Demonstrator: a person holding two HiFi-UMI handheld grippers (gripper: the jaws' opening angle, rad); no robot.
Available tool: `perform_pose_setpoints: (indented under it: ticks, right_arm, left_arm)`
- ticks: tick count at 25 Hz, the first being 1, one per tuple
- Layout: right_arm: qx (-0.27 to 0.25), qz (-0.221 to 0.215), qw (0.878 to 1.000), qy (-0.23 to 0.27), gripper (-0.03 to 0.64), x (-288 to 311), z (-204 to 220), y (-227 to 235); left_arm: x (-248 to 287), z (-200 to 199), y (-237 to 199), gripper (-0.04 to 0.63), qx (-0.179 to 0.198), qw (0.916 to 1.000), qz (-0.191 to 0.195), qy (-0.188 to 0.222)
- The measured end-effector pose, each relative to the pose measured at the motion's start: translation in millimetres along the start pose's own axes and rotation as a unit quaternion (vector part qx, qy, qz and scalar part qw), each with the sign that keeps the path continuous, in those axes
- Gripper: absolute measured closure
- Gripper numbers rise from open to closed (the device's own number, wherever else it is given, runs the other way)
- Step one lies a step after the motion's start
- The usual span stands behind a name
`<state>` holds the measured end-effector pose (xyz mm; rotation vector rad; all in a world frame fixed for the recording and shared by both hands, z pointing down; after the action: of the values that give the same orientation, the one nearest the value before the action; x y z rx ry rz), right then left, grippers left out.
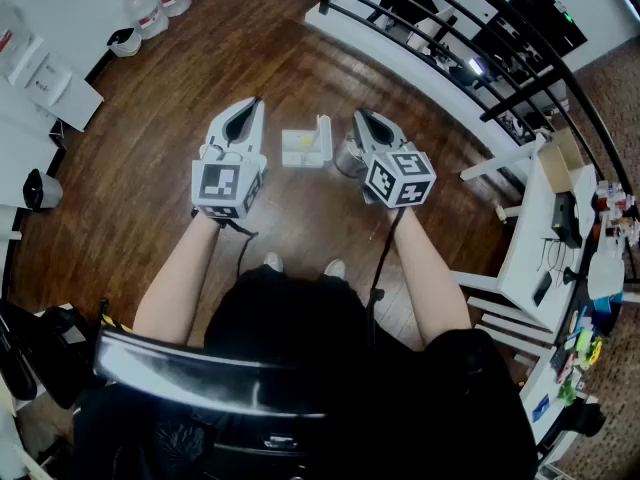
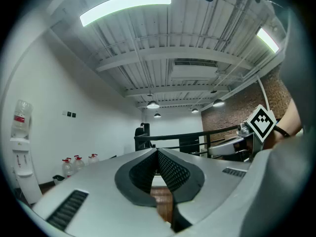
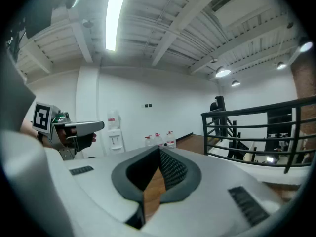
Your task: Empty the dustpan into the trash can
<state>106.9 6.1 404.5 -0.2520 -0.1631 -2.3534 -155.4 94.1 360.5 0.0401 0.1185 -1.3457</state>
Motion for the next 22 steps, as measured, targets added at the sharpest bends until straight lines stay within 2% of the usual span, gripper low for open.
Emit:
perform_pose_setpoints:
  ticks: [3, 7, 12, 15, 18, 21, 22]
  right_arm:
    - [-0.01, 0.014, 1.0, -0.008, 0.617, 11.8, -0.5, 3.1]
    - [0.007, 0.025, 1.0, -0.014, 0.616, 24.6, 1.7, 11.4]
    - [0.012, 0.009, 0.999, -0.031, 0.601, 32.4, 10.8, 24.1]
    - [0.012, -0.024, 0.998, -0.051, 0.6, 38.7, 24.9, 39.5]
    - [0.016, -0.073, 0.994, -0.084, 0.548, 52.1, 45.0, 57.0]
    - [0.015, -0.137, 0.982, -0.129, 0.542, 68.9, 67.7, 69.2]
    - [0.018, -0.158, 0.977, -0.144, 0.503, 74.6, 75.7, 74.1]
  left_arm:
    - [2.6, -3.8, -8.1, 0.591, -0.012, 0.9998, 0.003, -0.016]
    - [17.0, -0.6, -15.1, 0.591, -0.014, 0.9998, 0.009, -0.015]
    - [38.9, 7.3, -10.1, 0.591, -0.01, 0.9994, 0.015, -0.031]
    - [53.5, 16.8, 4.3, 0.591, -0.008, 0.9992, 0.013, -0.038]
    - [68.6, 17.5, 16.0, 0.591, 0.006, 0.998, -0.008, -0.063]
    - [81.8, 17.9, 18.6, 0.591, 0.009, 0.9961, -0.045, -0.075]
    - [88.2, 18.4, 18.7, 0.591, 0.008, 0.9962, -0.056, -0.067]
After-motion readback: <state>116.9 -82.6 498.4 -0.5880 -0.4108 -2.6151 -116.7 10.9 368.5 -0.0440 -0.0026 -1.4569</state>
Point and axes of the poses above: the fingertips, and each gripper's own axes: x forward along the fingers, y to its right, z out of its underside, the point moved 10 cm from there along -x, backward along the fingers, and after that the axes turned 6 degrees about -x, right-handed, at the moved point
